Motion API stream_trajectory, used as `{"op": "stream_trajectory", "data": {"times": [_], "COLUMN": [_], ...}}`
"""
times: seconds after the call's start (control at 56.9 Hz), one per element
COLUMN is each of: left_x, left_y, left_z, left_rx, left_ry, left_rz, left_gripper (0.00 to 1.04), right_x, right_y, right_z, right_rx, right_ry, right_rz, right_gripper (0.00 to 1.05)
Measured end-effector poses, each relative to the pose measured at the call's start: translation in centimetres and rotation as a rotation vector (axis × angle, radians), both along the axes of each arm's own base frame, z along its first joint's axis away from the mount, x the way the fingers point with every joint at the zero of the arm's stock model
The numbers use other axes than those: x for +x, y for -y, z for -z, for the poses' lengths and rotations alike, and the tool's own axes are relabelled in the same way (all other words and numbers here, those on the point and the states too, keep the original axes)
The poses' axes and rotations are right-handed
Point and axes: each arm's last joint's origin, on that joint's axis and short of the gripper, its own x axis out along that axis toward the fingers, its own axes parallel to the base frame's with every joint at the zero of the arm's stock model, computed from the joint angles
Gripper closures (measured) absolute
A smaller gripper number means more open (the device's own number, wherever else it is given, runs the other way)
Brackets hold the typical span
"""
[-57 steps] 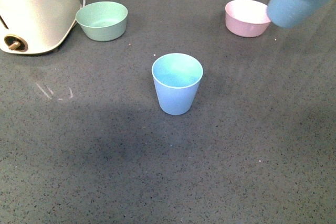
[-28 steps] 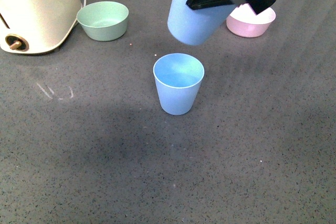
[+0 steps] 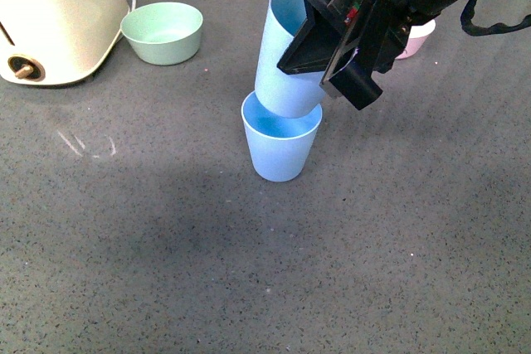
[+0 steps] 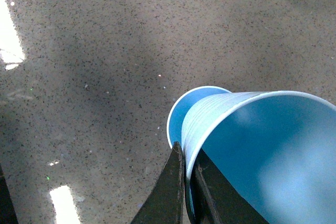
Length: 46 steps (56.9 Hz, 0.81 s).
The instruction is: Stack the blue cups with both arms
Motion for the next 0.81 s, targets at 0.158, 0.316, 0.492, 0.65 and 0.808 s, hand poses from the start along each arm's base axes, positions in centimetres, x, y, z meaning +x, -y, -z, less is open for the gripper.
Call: {"op": "stream_trajectory", "data": {"times": [0.158, 0.316, 0.492, 0.65, 0.808], "left_x": [0.0, 0.0, 0.0, 0.0, 0.0], "left_y": [0.0, 0.0, 0.0, 0.0, 0.0], "left_z": [0.0, 0.0, 0.0, 0.0, 0.0], "left_rx": [0.000, 0.000, 0.000, 0.000, 0.000], "left_ry": [0.000, 0.000, 0.000, 0.000, 0.000], "left_rz": [0.000, 0.000, 0.000, 0.000, 0.000], "left_gripper": [0.09, 0.09, 0.09, 0.09, 0.09], "right_x": [0.1, 0.3, 0.6, 0.9, 0.8], "right_y": [-0.4, -0.6, -0.7, -0.3, 1.2], "right_z": [0.6, 1.5, 1.5, 0.7, -2.1], "right_rx": [-0.003, -0.028, -0.031, -0.013, 0.088], "right_ry": [-0.018, -0.029, -0.018, -0.002, 0.036], "right_rz": [0.000, 0.011, 0.023, 0.047, 0.093], "right_gripper": [1.03, 1.03, 0.69, 0.43, 0.18]}}
